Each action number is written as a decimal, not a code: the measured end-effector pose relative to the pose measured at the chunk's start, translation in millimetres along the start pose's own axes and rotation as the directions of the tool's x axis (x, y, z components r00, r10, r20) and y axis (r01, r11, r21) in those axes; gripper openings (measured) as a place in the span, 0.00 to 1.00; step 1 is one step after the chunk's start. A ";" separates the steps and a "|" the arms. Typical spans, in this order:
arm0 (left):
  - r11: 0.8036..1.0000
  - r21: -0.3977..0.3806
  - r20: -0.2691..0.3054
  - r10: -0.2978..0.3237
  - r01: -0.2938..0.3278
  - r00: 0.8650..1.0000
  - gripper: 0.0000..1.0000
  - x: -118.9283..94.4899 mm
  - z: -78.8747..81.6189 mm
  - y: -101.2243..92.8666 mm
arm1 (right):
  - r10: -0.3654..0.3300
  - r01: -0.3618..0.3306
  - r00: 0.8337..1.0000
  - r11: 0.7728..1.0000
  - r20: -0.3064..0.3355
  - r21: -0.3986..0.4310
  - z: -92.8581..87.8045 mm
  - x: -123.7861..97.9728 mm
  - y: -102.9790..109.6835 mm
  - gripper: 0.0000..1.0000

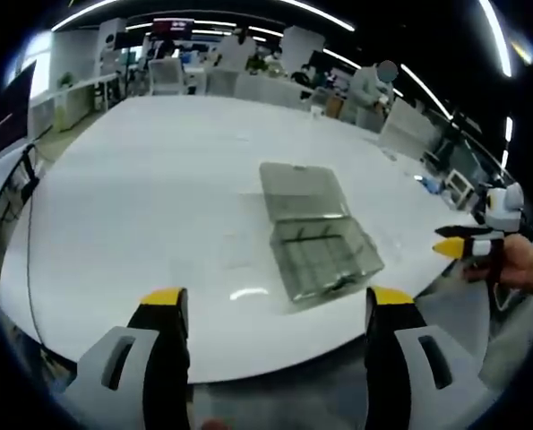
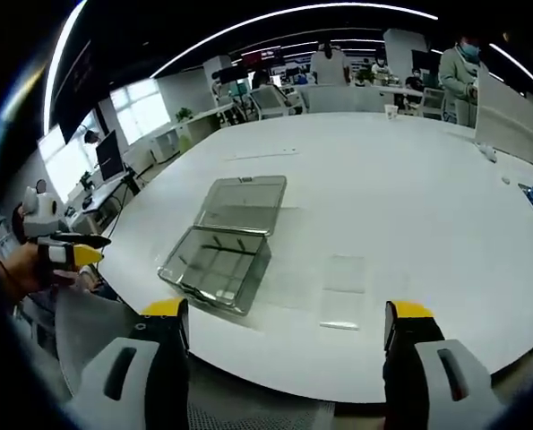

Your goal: Insert the divider into the dual guide fixture by aligning both edges with the guide slots and pushing it downward to the bottom, including one-sided entry, uneven engagement, binding, and posture correction.

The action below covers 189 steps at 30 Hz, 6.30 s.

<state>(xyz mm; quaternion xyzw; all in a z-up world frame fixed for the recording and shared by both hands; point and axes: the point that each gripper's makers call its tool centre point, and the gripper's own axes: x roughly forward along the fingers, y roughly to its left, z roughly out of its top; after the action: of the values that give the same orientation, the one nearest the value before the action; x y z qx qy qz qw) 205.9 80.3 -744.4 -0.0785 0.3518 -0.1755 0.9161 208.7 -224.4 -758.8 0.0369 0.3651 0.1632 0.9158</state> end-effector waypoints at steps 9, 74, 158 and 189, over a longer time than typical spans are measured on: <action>1.000 -0.006 0.006 0.000 0.000 1.000 0.78 1.8 2.8 2.2 | 0.005 -0.005 1.000 1.000 -0.017 -0.005 2.2 4.3 -2.2 0.88; 1.000 -0.001 -0.031 -0.010 0.010 0.999 0.75 21.8 0.3 -8.8 | -0.039 0.040 0.968 0.999 -0.248 0.000 -26.1 92.4 -68.8 0.39; 0.999 -0.025 -0.027 -0.034 0.033 0.999 0.73 28.5 1.8 -12.1 | -0.118 0.069 0.925 0.987 -0.362 -0.146 -33.6 104.3 -81.3 0.27; 0.935 -0.080 0.018 -0.346 0.346 0.938 0.58 73.9 27.4 -104.6 | 0.030 -0.089 0.965 0.971 -0.259 -0.222 11.9 51.3 -11.3 0.27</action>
<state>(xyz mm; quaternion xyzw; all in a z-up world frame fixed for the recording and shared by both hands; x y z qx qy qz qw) 247.5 -43.9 -741.7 -0.1770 0.3378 -0.3191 0.8676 254.7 -217.7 -786.0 -0.0803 0.4564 0.2357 0.8542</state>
